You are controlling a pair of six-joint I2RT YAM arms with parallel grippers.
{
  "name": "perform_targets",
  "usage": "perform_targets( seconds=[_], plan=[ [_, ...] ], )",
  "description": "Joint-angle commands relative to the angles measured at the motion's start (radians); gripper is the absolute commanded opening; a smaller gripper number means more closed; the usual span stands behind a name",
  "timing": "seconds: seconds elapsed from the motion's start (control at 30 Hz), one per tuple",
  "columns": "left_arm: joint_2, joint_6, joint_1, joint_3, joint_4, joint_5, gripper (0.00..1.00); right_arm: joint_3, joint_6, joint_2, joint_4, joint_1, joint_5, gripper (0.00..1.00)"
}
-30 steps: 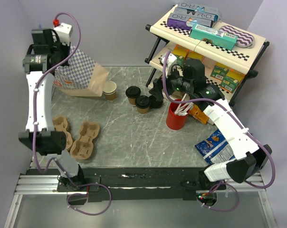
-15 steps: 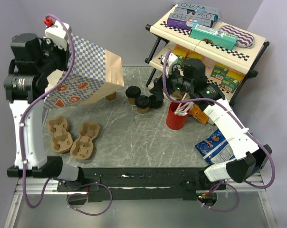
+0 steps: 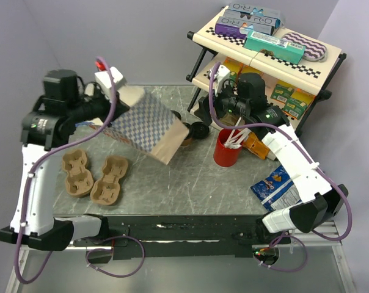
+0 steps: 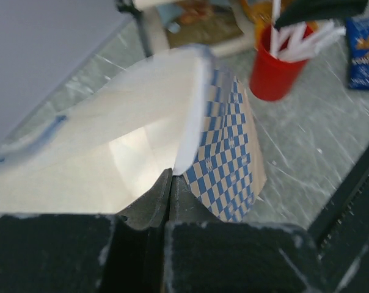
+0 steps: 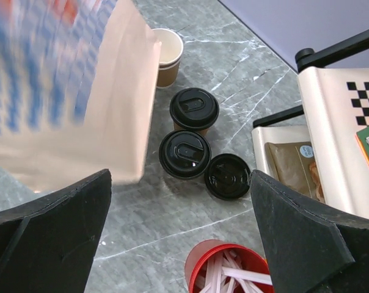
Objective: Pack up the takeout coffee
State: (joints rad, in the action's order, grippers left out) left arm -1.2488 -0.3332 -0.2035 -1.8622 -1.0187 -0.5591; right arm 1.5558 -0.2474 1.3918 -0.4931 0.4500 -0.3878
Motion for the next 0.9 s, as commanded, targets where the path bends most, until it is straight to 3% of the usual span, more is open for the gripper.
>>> perform_targets(
  seconds=[0.0, 0.3, 0.47, 0.63, 0.87],
  plan=[
    [0.029, -0.030, -0.062, 0.087, -0.006, -0.024, 0.01, 0.026, -0.013, -0.008, 0.030, -0.008, 0.013, 0.99],
    [0.035, -0.036, -0.114, 0.127, -0.021, -0.009, 0.01, -0.007, -0.018, -0.025, 0.036, -0.013, 0.018, 0.99],
    [0.045, -0.024, -0.122, 0.110, 0.032, 0.189, 0.01, -0.013, -0.016, -0.030, 0.034, -0.019, 0.015, 0.99],
    [0.064, -0.043, -0.120, 0.031, 0.048, 0.283, 0.01, -0.017, -0.016, -0.028, 0.031, -0.025, 0.013, 0.99],
    [0.072, -0.050, -0.120, -0.127, 0.028, 0.200, 0.01, 0.013, -0.004, 0.004, 0.027, -0.028, 0.001, 0.99]
  ],
)
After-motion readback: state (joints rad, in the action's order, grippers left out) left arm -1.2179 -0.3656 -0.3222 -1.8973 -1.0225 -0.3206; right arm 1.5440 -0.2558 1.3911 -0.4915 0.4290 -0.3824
